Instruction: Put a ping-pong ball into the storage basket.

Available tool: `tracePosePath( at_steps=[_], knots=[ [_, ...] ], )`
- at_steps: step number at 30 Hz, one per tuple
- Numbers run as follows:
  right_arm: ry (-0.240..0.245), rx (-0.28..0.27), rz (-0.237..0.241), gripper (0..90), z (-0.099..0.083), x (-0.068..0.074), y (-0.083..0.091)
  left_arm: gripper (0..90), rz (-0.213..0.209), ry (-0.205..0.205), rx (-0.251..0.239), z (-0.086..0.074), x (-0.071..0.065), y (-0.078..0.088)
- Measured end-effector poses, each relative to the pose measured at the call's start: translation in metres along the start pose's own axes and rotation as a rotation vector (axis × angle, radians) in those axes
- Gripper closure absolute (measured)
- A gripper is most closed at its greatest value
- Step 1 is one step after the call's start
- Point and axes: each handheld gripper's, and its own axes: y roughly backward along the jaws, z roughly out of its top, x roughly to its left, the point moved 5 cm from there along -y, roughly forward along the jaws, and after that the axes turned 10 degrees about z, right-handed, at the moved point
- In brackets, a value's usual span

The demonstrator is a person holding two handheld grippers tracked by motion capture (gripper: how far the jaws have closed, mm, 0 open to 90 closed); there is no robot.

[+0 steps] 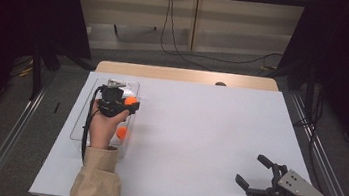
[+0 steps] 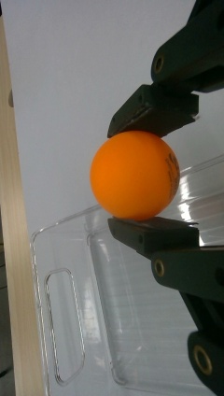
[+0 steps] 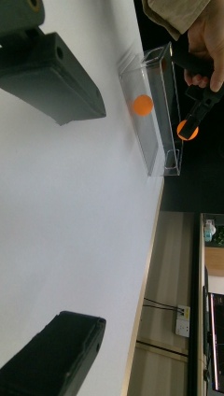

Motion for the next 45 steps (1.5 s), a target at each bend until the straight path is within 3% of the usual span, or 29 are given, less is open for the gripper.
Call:
tracePosePath(
  at_steps=[19,45],
  knots=[
    [-0.002,0.001,0.0,1.5,0.0,0.0,0.0,51.0,0.045,0.011,-0.013,-0.005,0.018,0.006],
    [0.0,0.003,0.003,1.4,0.0,0.001,-0.001,50.9,0.097,-0.002,-0.011,-0.013,0.031,0.007]
  ],
)
